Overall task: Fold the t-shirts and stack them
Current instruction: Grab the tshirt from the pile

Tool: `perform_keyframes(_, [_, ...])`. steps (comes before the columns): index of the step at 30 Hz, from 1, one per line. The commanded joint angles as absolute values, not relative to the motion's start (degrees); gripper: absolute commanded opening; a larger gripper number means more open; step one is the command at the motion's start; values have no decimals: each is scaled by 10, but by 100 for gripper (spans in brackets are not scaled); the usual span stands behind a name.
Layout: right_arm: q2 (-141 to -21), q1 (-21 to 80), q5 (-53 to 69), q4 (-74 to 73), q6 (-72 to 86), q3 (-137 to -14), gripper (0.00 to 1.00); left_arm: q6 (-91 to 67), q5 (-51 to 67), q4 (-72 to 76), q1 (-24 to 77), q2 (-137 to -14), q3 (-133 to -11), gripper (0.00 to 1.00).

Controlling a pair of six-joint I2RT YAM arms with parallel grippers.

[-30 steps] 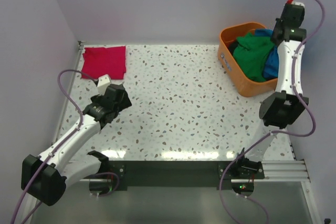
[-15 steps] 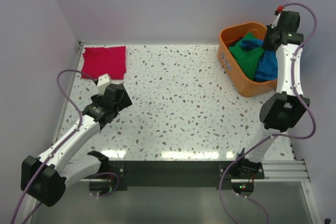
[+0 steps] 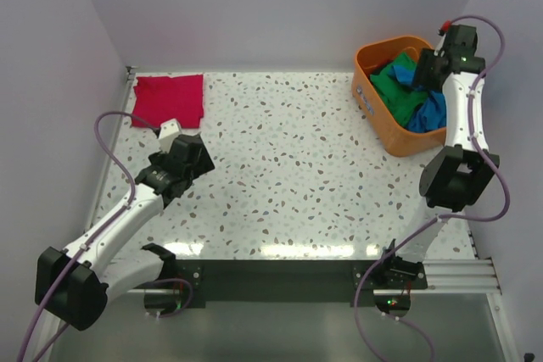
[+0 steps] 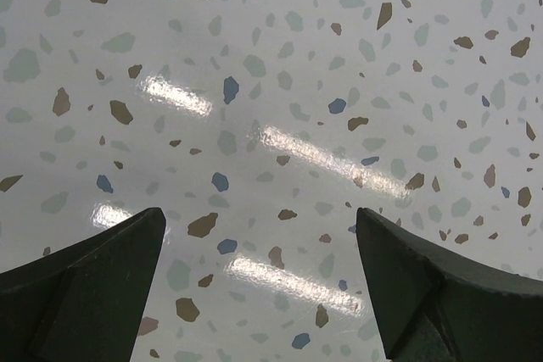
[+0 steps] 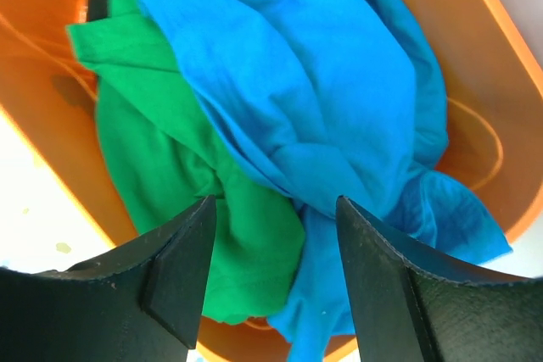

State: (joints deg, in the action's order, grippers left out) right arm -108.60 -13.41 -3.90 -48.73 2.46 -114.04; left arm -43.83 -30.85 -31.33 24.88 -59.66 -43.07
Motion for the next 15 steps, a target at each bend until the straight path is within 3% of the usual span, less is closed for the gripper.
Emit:
perform_keyframes(1, [-1067,-135,-78,-510,47,-1146,62,-429,-316,-292,251,-598,-430,100])
perform_keyframes(4, [-1041,-134,-50,-493,61,-1112,56,-426,-314,-289,250,-597,-430,100])
perform_keyframes(8, [-1008,-135,36,-453,59,-1065,56,-425,-315,-289,250,-596,-432,100])
perform_keyframes(15, [-998,-134,23,-466,57,-1080,56,-425,-316,-288,250,-597,-432,100])
